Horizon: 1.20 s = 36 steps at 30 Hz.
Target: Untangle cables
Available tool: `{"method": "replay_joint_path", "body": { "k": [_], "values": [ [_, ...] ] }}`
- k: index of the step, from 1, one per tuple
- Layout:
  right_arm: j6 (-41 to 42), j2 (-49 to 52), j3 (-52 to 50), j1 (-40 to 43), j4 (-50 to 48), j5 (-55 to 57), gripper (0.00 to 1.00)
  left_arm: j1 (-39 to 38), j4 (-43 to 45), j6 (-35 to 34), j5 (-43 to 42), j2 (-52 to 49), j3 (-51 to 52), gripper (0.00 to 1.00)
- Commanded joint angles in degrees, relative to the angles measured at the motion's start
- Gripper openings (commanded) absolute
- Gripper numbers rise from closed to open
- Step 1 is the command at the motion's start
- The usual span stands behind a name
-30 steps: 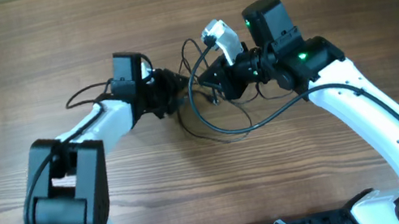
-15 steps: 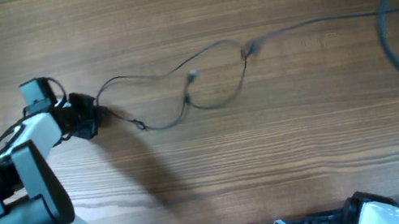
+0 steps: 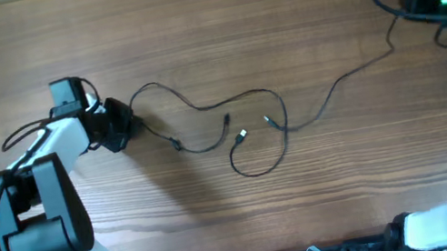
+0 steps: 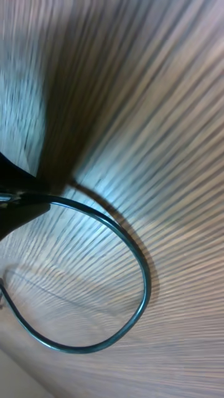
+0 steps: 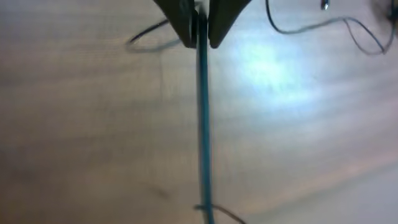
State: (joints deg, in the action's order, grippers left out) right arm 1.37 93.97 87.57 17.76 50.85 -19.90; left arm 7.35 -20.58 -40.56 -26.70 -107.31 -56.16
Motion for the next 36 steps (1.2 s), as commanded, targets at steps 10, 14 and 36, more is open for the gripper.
{"method": "replay_joint_path", "body": {
  "k": [10, 14, 36],
  "values": [
    [4.8, 14.7, -8.0, -12.9, 12.4, -1.6, 0.17, -3.0, 0.4, 1.4, 5.8, -0.7, 0.7, 0.04],
    [10.9, 14.7, -16.1, -19.6, -0.4, 4.5, 0.56, -3.0, 0.4, 1.4, 5.9, -0.7, 0.7, 0.04],
    [-2.2, 10.3, 10.0, -0.3, -24.6, 24.5, 0.04, -3.0, -0.1, 1.4, 10.1, -0.7, 0.7, 0.04]
  ]
}}
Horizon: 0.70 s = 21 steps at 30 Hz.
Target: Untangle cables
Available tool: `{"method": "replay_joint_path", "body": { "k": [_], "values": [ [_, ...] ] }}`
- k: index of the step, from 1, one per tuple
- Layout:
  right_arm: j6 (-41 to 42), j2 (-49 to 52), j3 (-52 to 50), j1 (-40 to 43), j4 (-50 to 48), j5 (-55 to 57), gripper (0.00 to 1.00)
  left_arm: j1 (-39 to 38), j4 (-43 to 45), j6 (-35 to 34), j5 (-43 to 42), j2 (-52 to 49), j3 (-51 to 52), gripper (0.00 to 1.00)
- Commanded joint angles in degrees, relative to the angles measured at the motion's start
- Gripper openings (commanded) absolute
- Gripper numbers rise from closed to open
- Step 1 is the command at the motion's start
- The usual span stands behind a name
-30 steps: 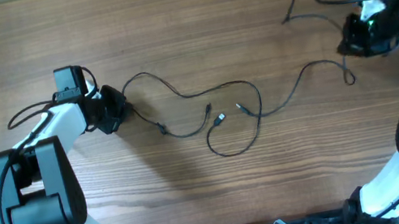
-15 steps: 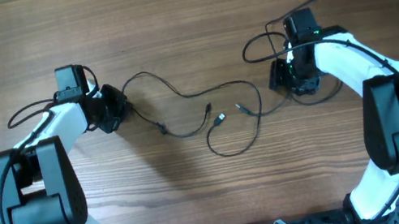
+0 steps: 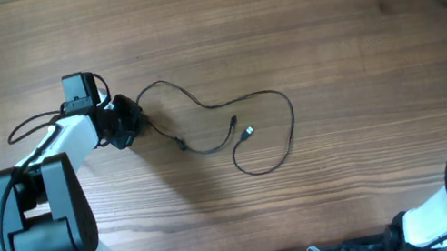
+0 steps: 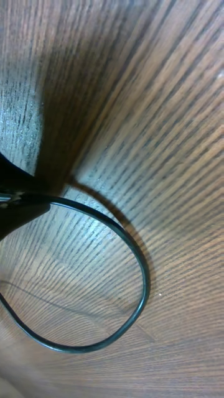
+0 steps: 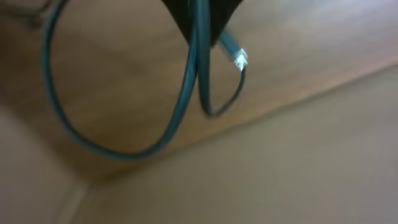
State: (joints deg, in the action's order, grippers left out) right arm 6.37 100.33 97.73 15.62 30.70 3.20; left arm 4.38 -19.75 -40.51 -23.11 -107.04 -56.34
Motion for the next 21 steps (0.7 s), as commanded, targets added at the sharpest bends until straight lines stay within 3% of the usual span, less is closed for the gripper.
{"method": "replay_joint_path", "body": {
  "k": [1, 6, 10, 12, 13, 14, 19, 21],
  "values": [
    [-8.7, 5.9, -0.1, 2.9, -8.2, 1.4, 0.04, 0.0, -0.9, 1.3, 6.5, -1.0, 0.9, 0.04],
    [-9.4, 22.1, -0.1, 9.0, -29.6, 3.9, 0.04, 0.0, -0.9, 1.3, 6.5, -1.0, 0.9, 0.04],
    [-9.3, 33.4, -0.1, 10.5, -32.7, -4.9, 0.07, -0.2, -0.9, 1.1, 6.5, -1.0, 0.9, 0.04],
    [-9.2, 35.8, -0.1, 9.8, -30.4, -12.3, 0.31, -0.4, -0.9, 1.0, 6.4, -1.0, 0.9, 0.04],
    [-8.8, 35.6, -0.1, 9.4, -29.6, -13.6, 0.73, -0.8, -0.9, 1.0, 6.0, -1.0, 0.9, 0.04],
    [-7.3, 34.6, -0.1, 9.3, -28.7, -14.1, 0.96, -1.3, -0.9, 0.9, 5.8, -1.0, 0.9, 0.04],
    [6.9, 18.2, -0.1, 8.9, -8.5, -16.6, 1.00, -6.6, 1.8, 0.9, 3.8, -1.0, 0.9, 0.04],
    [12.1, 11.1, -0.1, 7.5, 5.5, -18.8, 1.00, -11.0, 6.6, 1.3, -1.3, -1.0, 0.9, 0.04]
  ]
}}
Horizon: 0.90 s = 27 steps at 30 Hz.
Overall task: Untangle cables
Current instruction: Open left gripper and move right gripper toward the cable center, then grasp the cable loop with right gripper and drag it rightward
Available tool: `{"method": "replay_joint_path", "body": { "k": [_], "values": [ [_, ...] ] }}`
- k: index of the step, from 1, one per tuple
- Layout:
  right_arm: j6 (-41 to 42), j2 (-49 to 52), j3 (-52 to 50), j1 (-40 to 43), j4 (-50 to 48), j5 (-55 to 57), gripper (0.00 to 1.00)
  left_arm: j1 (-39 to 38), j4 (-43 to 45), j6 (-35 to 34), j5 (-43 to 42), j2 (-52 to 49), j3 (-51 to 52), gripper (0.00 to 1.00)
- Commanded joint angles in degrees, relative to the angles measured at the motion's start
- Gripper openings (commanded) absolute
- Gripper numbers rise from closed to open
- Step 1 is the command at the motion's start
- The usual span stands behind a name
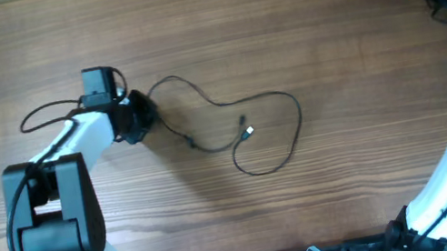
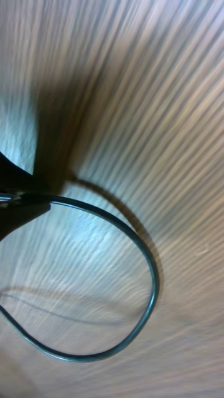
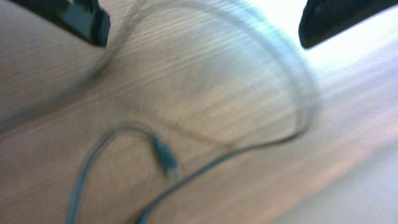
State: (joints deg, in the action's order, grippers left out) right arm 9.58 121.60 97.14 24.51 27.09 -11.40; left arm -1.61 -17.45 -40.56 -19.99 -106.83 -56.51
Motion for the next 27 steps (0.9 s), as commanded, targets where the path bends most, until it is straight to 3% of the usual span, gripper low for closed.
{"method": "replay_joint_path", "body": {
  "k": [1, 4, 7, 9, 14, 17, 19, 27],
  "values": [
    [10.6, -12.0, 0.5, -2.6, 13.9, -4.2, 1.00, -8.5, 7.1, 1.9, -6.0, -1.2, 1.1, 0.04],
    [11.6, -13.3, 0.3, -7.7, 28.5, -9.1, 1.00, -15.8, 10.6, 7.4, -5.9, -1.2, 1.1, 0.06],
    [-1.6, -13.2, -5.8, -18.3, 31.5, -14.1, 1.00, -18.4, 13.6, 8.1, -3.8, -1.2, 1.0, 0.32],
    [-8.7, -13.2, -11.6, -26.3, 28.5, -15.7, 1.00, -16.9, 14.0, 5.3, -3.8, -0.4, 0.9, 1.00],
    [-13.2, -13.2, -22.5, -40.2, 13.2, -14.4, 1.00, -10.5, 13.0, 4.0, -3.7, 4.0, 0.9, 1.00],
    [-14.1, -13.1, -25.8, -46.8, 6.8, -5.9, 1.00, -3.7, 10.1, -5.3, -3.5, 5.6, 0.9, 1.00],
    [-14.1, -12.7, -26.4, -50.0, 5.9, -1.2, 1.00, 1.6, 6.9, -11.0, -3.5, 5.6, 0.9, 1.00],
    [-8.7, -11.1, -26.3, -56.1, 7.1, 0.9, 1.00, 13.7, -7.9, -10.7, -4.2, 5.6, 1.0, 1.00]
  ]
}}
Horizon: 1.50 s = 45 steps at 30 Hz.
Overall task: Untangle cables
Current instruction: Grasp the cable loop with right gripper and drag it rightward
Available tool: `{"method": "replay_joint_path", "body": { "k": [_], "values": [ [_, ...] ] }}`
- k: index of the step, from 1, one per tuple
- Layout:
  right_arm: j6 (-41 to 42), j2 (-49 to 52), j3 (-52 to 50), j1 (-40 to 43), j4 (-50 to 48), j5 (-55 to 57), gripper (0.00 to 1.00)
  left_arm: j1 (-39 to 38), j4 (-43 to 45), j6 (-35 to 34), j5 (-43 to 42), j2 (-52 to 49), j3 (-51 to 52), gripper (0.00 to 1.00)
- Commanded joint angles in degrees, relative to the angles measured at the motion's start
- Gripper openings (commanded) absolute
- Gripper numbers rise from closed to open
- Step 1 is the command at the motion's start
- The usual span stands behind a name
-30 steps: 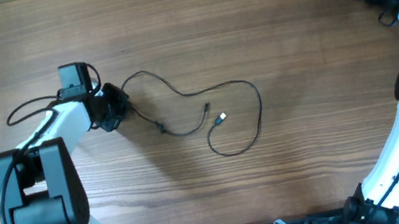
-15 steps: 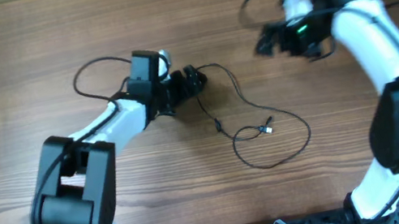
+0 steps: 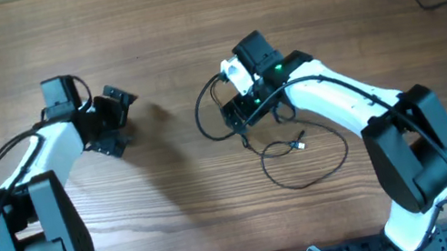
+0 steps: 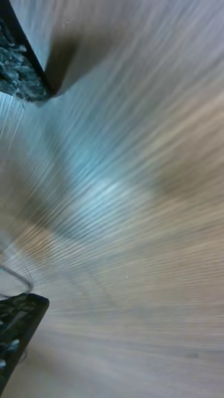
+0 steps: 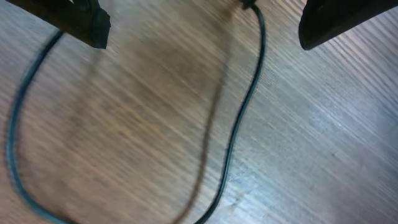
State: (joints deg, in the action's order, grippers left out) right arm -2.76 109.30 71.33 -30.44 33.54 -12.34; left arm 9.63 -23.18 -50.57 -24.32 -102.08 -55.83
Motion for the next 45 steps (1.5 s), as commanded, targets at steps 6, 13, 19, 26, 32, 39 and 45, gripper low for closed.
{"method": "replay_joint_path", "body": {
  "k": [6, 13, 19, 26, 32, 39, 45],
  "values": [
    [7.3, 1.0, -0.5, -4.2, 9.7, -7.4, 1.00, 4.1, -3.3, -0.7, 0.2, 0.9, 0.3, 1.00],
    [16.9, 0.7, 3.2, -7.8, 9.5, 5.1, 0.04, 4.1, -3.5, -0.7, 0.2, 0.9, 0.3, 1.00],
    [14.8, -9.9, 30.2, 1.0, 22.7, 4.9, 0.04, 4.1, -4.4, -0.6, 0.2, 0.8, 0.3, 1.00],
    [14.7, -16.9, 27.1, 0.1, 52.2, 3.1, 0.04, 4.1, -4.5, -0.7, 0.2, 0.8, 0.3, 1.00],
    [15.3, -16.8, 1.1, -6.1, 34.5, 2.9, 0.66, 4.1, -4.7, -0.7, 0.2, 0.8, 0.3, 1.00],
    [20.7, -16.8, -14.0, -6.0, 18.8, 7.5, 1.00, 4.1, -4.8, -0.7, 0.2, 0.8, 0.3, 1.00],
    [-1.7, -16.8, -22.9, -6.0, 5.6, 12.6, 1.00, 4.1, -4.8, -0.7, 0.2, 0.8, 0.3, 1.00]
  ]
}}
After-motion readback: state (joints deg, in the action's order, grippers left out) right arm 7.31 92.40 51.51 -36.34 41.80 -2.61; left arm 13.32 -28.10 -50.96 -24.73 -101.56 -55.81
